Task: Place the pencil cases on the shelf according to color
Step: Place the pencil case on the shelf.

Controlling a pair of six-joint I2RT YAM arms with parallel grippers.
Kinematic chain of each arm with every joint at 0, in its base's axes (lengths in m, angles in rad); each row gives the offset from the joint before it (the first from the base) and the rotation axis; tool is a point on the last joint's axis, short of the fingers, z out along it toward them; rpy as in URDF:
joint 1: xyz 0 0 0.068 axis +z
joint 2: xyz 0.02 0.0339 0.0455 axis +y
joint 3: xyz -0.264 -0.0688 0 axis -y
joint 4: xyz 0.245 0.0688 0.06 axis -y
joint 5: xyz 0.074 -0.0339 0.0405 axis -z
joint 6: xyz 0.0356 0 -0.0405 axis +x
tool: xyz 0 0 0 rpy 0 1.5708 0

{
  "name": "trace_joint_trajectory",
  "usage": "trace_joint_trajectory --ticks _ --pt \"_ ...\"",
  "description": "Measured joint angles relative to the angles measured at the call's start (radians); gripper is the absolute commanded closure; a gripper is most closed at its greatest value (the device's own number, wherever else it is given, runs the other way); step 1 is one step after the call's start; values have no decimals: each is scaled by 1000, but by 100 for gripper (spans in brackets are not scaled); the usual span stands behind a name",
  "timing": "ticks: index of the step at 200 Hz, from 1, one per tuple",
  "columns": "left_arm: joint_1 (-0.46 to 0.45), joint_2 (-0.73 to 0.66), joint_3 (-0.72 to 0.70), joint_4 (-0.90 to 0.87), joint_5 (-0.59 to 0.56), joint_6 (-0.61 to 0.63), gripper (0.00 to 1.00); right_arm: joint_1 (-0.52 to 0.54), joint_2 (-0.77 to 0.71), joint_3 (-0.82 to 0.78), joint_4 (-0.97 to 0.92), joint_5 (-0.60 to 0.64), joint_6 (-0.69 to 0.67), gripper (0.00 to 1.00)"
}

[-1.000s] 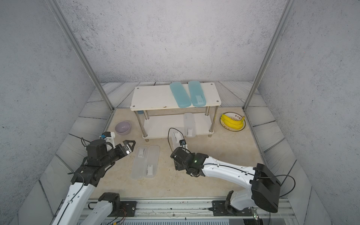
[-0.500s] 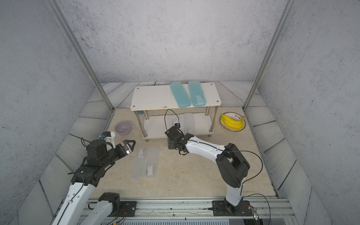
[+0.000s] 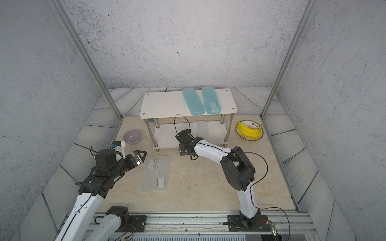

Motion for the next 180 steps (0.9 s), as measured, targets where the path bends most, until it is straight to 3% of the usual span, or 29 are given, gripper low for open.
trace_joint_trajectory --ticks 66,180 --pt "0 -1 0 0 0 0 1 -3 0 31 -45 -5 -17 9" --pt "0 -11 0 1 0 0 1 12 -45 -47 -116 -13 -24 10"
